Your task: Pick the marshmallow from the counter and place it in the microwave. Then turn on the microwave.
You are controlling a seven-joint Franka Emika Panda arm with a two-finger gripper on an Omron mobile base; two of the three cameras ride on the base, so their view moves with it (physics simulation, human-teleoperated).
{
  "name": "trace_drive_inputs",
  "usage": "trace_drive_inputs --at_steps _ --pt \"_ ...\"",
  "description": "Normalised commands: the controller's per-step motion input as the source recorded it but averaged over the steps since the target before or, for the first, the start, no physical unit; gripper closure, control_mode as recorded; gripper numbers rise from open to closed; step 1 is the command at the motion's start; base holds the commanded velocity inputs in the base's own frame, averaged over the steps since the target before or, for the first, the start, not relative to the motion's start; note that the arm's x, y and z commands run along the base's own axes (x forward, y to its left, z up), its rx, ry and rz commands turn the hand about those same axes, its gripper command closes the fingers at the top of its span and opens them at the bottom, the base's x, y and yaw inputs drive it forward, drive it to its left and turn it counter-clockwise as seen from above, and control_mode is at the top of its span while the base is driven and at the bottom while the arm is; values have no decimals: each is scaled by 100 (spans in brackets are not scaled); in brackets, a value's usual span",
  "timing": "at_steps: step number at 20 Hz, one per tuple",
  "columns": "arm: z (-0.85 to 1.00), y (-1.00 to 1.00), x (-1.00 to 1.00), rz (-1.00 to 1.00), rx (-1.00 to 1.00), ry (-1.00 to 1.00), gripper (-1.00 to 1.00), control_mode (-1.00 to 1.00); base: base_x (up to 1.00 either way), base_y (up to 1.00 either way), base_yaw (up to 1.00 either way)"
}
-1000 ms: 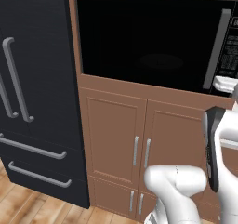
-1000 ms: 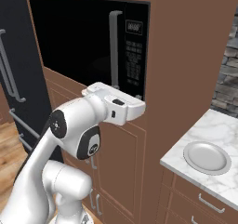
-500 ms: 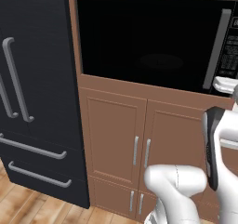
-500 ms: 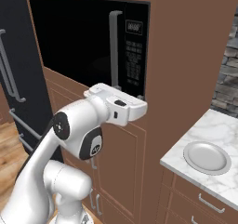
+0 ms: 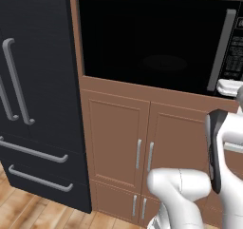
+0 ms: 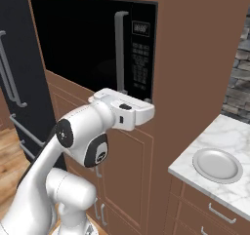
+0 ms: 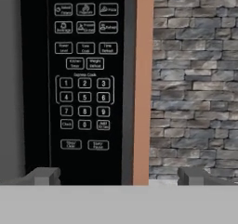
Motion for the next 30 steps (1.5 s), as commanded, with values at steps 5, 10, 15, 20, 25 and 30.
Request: trace_drive_inputs --at_steps 5,10,15,20,25,30 --pt "0 -5 3 0 -1 0 -100 -100 0 0 0" --pt "0 -14 11 0 0 2 -100 -100 0 0 0" --pt "0 -13 15 0 0 3 -100 -100 0 0 0" --pt "0 -8 11 0 0 3 -100 -100 0 0 0" --pt "0 -6 14 0 0 2 -100 -100 0 0 0" --pt "0 -14 12 0 0 2 -100 -100 0 0 0"
